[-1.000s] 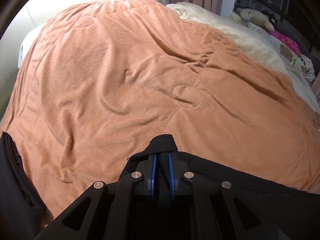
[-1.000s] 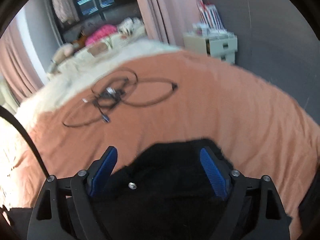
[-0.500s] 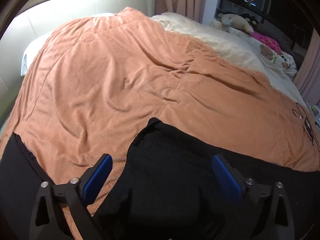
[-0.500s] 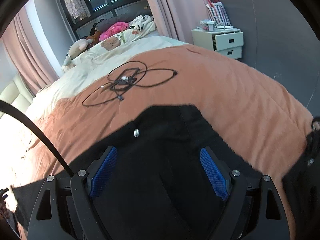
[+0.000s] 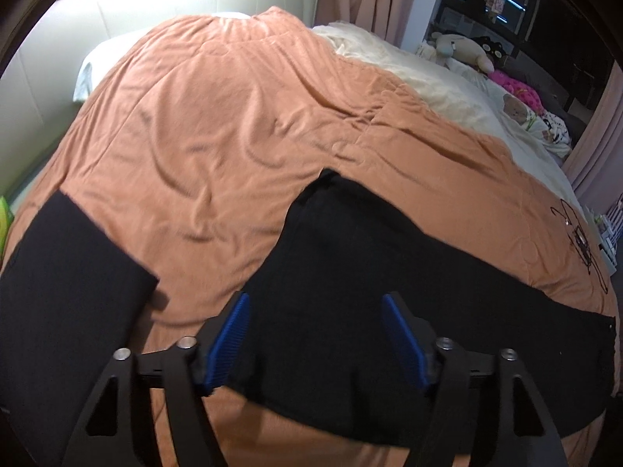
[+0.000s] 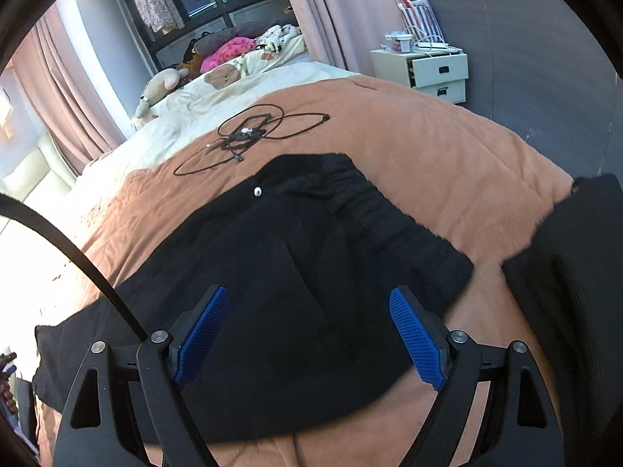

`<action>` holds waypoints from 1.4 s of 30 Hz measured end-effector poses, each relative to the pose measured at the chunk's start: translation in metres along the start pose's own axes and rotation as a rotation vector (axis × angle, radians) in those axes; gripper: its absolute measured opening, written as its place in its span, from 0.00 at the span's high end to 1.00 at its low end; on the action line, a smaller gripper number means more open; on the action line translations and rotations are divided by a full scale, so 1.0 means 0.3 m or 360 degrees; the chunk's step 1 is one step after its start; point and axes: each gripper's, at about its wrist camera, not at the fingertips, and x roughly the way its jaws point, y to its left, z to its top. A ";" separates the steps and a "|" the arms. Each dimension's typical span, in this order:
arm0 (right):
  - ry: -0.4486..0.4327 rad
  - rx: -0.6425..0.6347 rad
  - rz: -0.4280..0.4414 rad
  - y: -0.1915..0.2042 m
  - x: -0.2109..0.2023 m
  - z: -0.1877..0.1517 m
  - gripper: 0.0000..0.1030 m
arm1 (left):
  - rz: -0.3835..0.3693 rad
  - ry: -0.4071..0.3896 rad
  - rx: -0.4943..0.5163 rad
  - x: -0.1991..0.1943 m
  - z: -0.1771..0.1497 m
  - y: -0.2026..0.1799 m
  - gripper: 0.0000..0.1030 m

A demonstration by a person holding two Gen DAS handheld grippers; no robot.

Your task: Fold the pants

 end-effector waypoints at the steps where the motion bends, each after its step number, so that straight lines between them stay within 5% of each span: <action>1: 0.0005 0.0001 0.0002 -0.005 -0.011 -0.014 0.18 | -0.0006 0.0008 -0.0012 -0.006 -0.015 0.009 0.36; 9: 0.0032 0.0061 0.0041 -0.060 -0.079 -0.088 0.18 | -0.0041 0.0089 -0.0162 -0.035 -0.163 0.105 0.47; 26: 0.0143 0.0242 0.0135 -0.144 -0.007 -0.148 0.18 | -0.0228 0.0233 -0.0500 0.144 -0.288 0.168 0.46; 32: 0.0184 0.0407 0.0223 -0.183 0.068 -0.154 0.18 | -0.0324 0.0137 -0.0603 0.160 -0.281 0.190 0.43; 36: 0.0127 0.0479 0.0230 -0.207 0.092 -0.135 0.18 | -0.0381 0.0052 -0.0689 0.139 -0.291 0.215 0.52; 42: 0.0066 0.0594 0.0230 -0.256 0.124 -0.128 0.35 | -0.0463 0.0092 -0.0797 0.146 -0.321 0.234 0.52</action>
